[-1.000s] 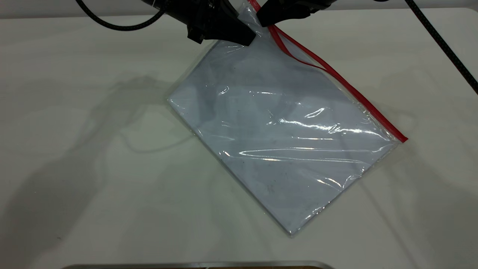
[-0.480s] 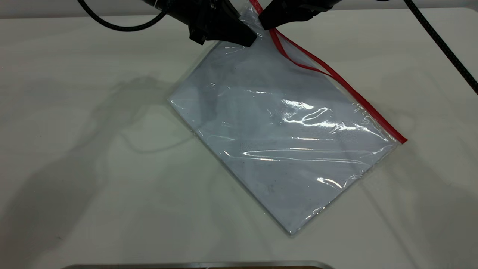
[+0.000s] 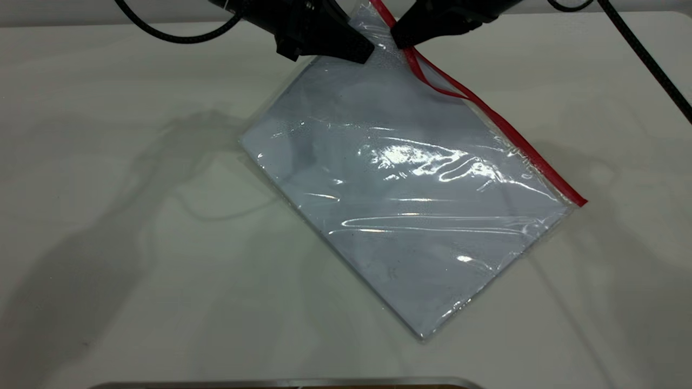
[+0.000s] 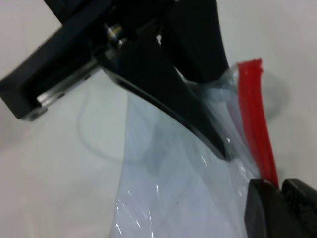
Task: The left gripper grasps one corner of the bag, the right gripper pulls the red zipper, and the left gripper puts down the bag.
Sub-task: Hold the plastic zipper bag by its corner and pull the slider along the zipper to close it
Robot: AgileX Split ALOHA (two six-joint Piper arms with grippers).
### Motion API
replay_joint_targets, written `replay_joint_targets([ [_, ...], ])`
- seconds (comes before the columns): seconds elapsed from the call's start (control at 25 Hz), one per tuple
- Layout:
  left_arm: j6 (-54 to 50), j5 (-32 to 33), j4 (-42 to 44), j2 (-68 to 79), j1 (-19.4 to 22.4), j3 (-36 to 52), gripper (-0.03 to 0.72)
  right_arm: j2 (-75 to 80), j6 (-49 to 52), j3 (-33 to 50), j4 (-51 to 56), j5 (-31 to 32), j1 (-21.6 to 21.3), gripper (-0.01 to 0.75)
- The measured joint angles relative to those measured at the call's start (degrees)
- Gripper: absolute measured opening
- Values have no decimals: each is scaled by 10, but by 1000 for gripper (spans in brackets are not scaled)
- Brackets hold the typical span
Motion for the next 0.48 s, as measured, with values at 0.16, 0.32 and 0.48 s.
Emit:
replay_joint_targets([
  [0.16, -2, -2, 1, 1, 0, 0, 52, 9, 11, -2, -11, 6, -7, 44],
  [0.32, -13, -7, 1, 3, 0, 0, 52, 17, 18, -4, -18, 9, -10, 44],
  [0.48, -16, -9, 1, 3, -1, 0, 52, 24, 18, -5, -21, 11, -14, 44],
])
